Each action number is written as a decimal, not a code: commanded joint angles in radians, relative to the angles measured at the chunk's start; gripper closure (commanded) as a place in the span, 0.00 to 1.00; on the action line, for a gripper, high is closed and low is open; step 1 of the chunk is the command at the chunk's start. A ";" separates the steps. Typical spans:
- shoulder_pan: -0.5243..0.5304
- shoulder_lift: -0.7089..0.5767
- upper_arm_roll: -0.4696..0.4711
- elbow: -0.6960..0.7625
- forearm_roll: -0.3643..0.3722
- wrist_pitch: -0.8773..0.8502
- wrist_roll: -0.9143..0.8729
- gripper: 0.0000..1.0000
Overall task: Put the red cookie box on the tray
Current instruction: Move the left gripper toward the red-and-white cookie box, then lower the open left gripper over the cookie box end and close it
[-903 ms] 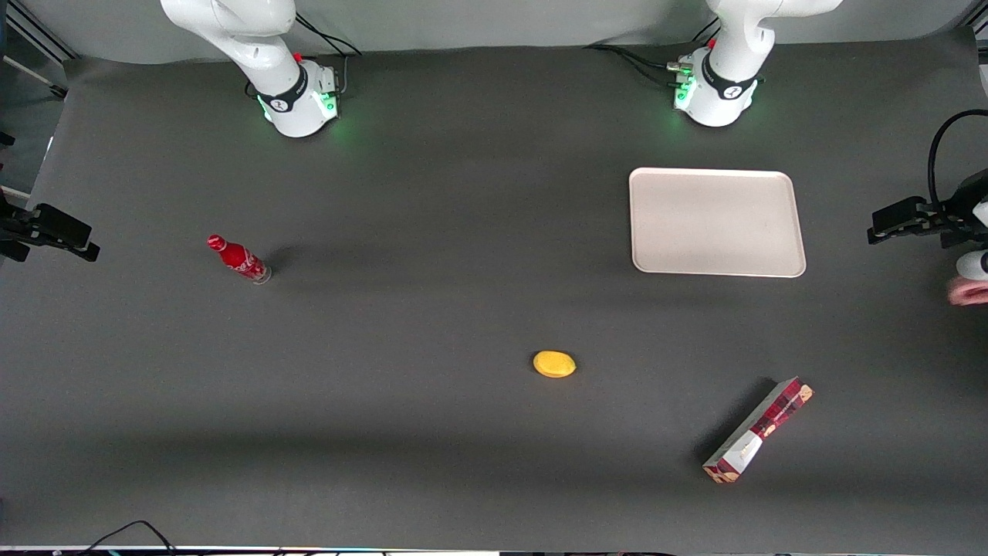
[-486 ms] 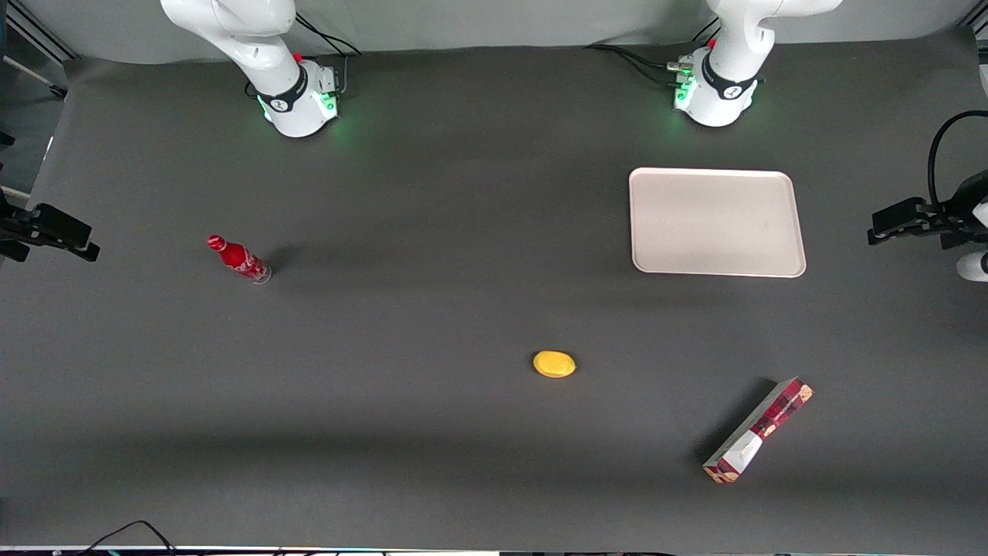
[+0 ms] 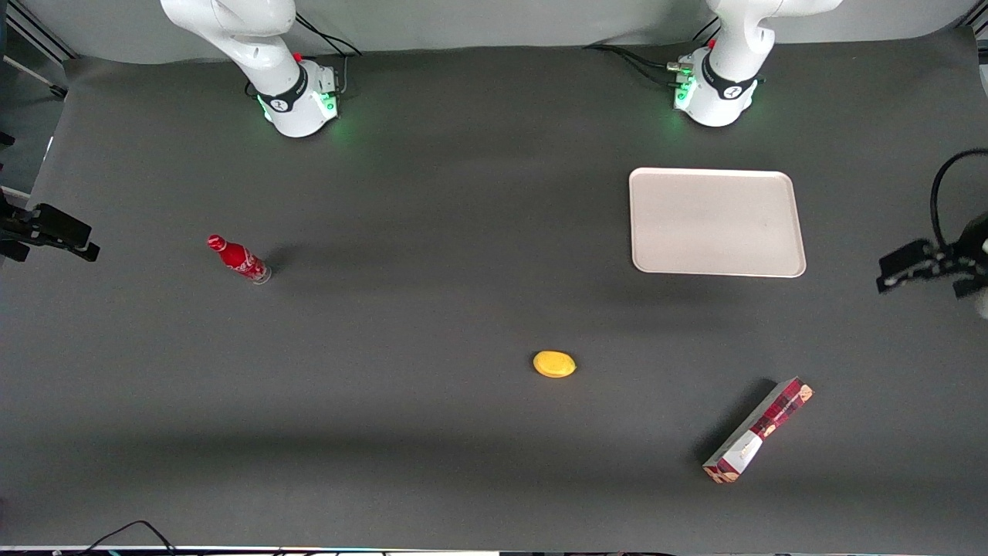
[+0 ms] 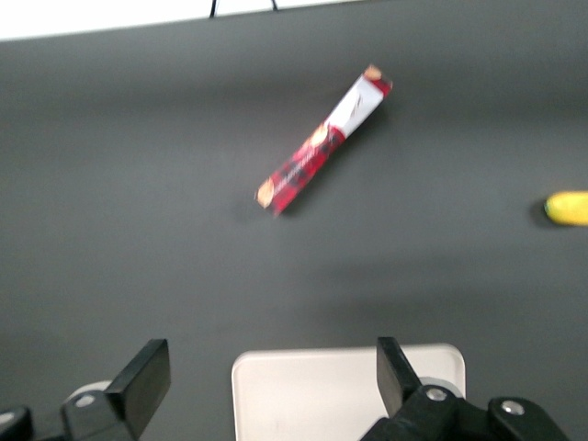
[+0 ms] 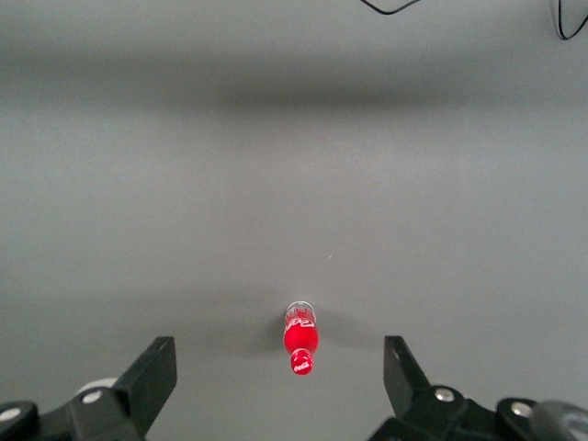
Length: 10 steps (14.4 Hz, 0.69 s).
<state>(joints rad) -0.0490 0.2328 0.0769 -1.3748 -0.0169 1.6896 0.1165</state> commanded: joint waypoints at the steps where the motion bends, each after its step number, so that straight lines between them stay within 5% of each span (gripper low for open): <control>1: -0.014 0.268 -0.046 0.203 0.026 0.071 0.032 0.00; 3: -0.014 0.359 -0.060 0.194 0.072 0.178 0.086 0.00; 10: -0.005 0.629 -0.063 0.186 0.052 0.499 0.206 0.00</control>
<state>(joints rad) -0.0547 0.7843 0.0125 -1.2447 0.0399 2.1091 0.2981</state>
